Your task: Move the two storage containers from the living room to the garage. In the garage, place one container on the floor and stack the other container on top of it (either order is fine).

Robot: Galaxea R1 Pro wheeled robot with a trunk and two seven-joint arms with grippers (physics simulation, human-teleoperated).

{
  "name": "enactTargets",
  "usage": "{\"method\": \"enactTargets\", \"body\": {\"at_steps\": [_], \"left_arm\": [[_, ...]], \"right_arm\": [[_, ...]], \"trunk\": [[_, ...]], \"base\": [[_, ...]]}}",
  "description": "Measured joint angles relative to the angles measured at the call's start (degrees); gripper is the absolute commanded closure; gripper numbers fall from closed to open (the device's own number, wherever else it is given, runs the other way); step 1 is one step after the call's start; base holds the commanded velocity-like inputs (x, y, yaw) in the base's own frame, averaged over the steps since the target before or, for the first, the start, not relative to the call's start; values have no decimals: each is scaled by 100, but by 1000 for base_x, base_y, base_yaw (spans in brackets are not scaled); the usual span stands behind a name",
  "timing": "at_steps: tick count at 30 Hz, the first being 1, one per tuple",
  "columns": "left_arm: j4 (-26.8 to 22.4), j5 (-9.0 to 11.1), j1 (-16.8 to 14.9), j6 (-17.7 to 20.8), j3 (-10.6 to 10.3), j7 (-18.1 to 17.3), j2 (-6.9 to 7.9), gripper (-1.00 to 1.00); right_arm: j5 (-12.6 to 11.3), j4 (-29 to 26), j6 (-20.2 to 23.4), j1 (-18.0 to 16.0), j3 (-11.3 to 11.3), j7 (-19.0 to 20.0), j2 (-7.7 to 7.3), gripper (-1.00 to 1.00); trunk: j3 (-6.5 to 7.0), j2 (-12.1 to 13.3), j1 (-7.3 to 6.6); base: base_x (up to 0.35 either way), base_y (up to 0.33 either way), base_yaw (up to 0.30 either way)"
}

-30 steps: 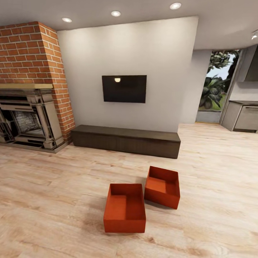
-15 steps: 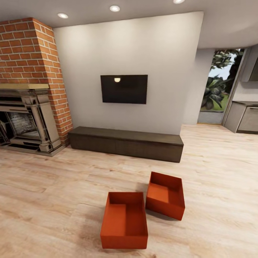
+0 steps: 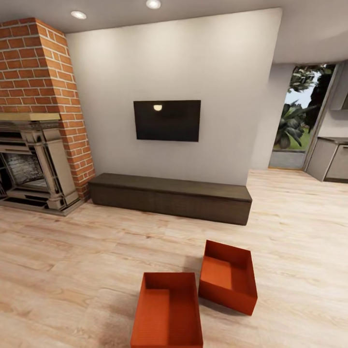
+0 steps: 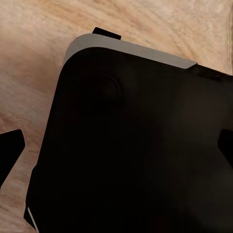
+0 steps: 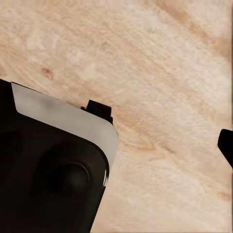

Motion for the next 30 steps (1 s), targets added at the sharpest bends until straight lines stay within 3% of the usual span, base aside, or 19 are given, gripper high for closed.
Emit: {"method": "enactTargets", "body": {"at_steps": [4, 14, 30], "left_arm": [[0, 0, 0, 0, 0, -1, 0, -100], [0, 2, 0, -1, 1, -2, 2, -100], [0, 15, 0, -2, 15, -2, 9, -100]], "right_arm": [[1, 0, 0, 0, 2, -3, 0, -100], [-4, 0, 0, 0, 2, -1, -2, -100], [6, 0, 0, 0, 2, 64, -10, -100]], "trunk": [[0, 0, 1], [0, 0, 3], [0, 0, 3]], "base": [[259, 0, 136], [17, 0, 233], [92, 0, 17]]}}
